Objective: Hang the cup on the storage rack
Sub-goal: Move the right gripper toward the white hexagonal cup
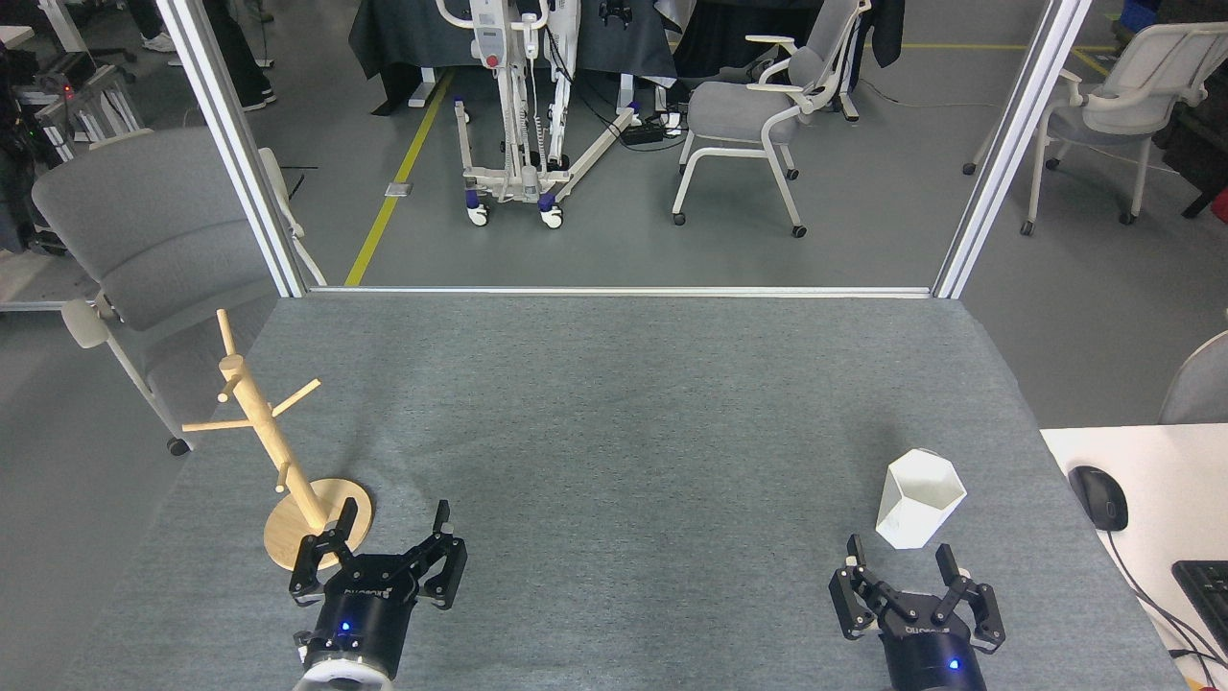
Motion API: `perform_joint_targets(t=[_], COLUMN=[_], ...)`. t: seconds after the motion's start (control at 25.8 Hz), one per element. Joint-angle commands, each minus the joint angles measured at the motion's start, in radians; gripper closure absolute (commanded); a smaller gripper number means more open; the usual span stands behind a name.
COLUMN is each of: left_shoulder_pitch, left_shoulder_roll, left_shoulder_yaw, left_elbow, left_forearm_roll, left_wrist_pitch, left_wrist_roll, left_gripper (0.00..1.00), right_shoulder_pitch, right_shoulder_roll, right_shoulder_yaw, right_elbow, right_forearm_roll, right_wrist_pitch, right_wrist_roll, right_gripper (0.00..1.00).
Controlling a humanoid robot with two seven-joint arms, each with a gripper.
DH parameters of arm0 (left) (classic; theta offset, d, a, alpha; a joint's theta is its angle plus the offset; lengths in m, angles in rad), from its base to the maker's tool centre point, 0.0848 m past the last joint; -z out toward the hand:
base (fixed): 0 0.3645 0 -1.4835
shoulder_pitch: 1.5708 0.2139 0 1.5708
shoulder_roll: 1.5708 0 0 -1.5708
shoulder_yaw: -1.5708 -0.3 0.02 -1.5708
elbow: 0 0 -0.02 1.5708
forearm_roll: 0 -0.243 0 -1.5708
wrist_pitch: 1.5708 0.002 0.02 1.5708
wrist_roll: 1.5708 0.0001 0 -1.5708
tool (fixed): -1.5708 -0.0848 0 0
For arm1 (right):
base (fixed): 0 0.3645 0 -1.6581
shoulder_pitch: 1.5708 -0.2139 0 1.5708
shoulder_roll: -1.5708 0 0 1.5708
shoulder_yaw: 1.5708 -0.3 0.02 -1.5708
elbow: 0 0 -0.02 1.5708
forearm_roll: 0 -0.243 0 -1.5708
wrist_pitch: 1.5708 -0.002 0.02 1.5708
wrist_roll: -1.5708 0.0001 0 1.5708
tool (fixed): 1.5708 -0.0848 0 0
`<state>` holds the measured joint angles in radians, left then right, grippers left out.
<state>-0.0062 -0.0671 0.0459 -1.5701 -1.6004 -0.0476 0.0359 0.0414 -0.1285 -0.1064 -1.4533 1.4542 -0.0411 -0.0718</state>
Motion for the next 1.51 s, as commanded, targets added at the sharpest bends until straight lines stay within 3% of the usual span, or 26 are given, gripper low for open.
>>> perform_joint_targets(t=[0.0,0.78,0.93,1.2,1.47], left_shoulder_pitch=[0.003,0.015,0.017,0.018,0.018], left_shoulder_roll=[-0.005,-0.039,-0.039,-0.039,-0.037], left_shoulder_yaw=[0.005,-0.004,-0.004,-0.004,-0.004], left_elbow=[0.004,-0.022,-0.022,-0.022,-0.021], left_forearm_roll=[0.001,0.030,0.031,0.030,0.030], left_wrist_pitch=[0.003,-0.014,-0.014,-0.014,-0.011], left_wrist_roll=[0.004,-0.002,-0.002,-0.001,-0.001], left_gripper=[0.01,0.01,0.01,0.01,0.01], right_shoulder_pitch=[-0.003,0.000,-0.005,-0.078,-0.133], right_shoulder_roll=[0.000,-0.016,-0.025,-0.118,-0.117], right_shoulder_yaw=[-0.001,-0.013,-0.016,-0.013,-0.013], right_elbow=[0.007,0.016,0.076,0.205,0.267], right_forearm_roll=[0.000,-0.006,-0.009,-0.049,-0.052], right_wrist_pitch=[0.000,-0.003,-0.005,-0.026,-0.008], right_wrist_roll=[-0.003,-0.005,-0.009,-0.016,-0.016], right_gripper=[0.00,0.00,0.00,0.00,0.00])
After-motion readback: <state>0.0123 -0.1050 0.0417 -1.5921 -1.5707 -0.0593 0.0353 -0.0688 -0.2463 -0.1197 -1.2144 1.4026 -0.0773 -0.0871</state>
